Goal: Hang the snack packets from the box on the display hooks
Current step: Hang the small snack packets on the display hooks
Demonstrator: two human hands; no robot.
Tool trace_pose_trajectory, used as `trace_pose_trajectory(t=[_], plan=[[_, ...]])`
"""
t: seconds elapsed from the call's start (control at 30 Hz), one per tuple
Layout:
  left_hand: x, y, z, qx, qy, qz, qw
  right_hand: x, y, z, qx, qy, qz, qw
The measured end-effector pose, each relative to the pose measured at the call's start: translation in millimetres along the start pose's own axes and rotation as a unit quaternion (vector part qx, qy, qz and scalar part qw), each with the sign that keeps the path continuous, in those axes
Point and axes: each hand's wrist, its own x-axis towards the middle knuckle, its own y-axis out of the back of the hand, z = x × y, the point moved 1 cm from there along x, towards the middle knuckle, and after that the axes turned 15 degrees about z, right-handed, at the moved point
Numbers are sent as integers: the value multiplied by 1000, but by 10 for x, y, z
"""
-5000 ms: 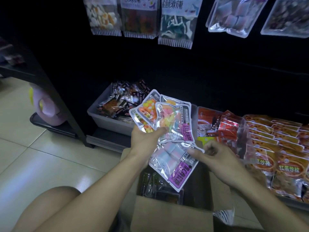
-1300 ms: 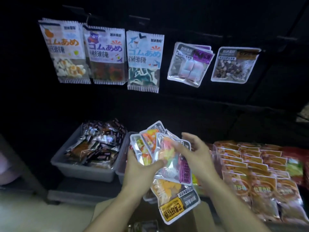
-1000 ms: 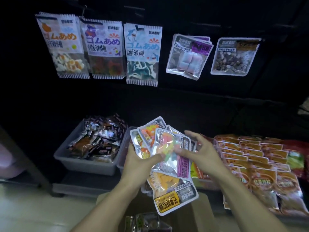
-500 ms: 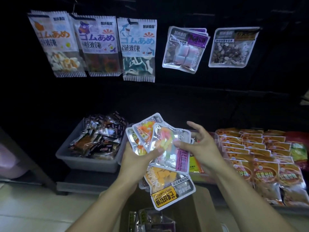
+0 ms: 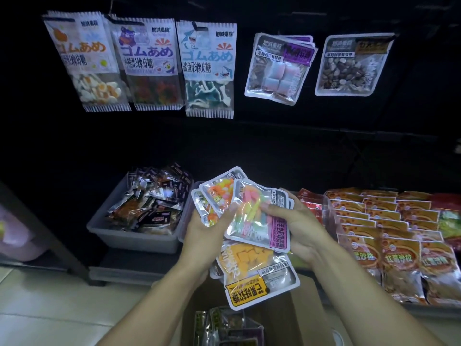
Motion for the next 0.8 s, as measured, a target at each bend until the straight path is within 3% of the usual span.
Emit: trace_pose_trajectory(t=[0.27,0.43,0.7,0.8], plan=[[19,-31,-96,-20,39,53,998,1,1,-14,10,-28,31,999],[104,-32,-169,-41,64,90,993,-57,-10,-3,-41,-62,27,997],[222,8,-246,-62,51,171,982,-130,41,77,-172,10,24,985],[205,17,-235,-68,39,194,978,-166,0,220,-143,-5,53,988]])
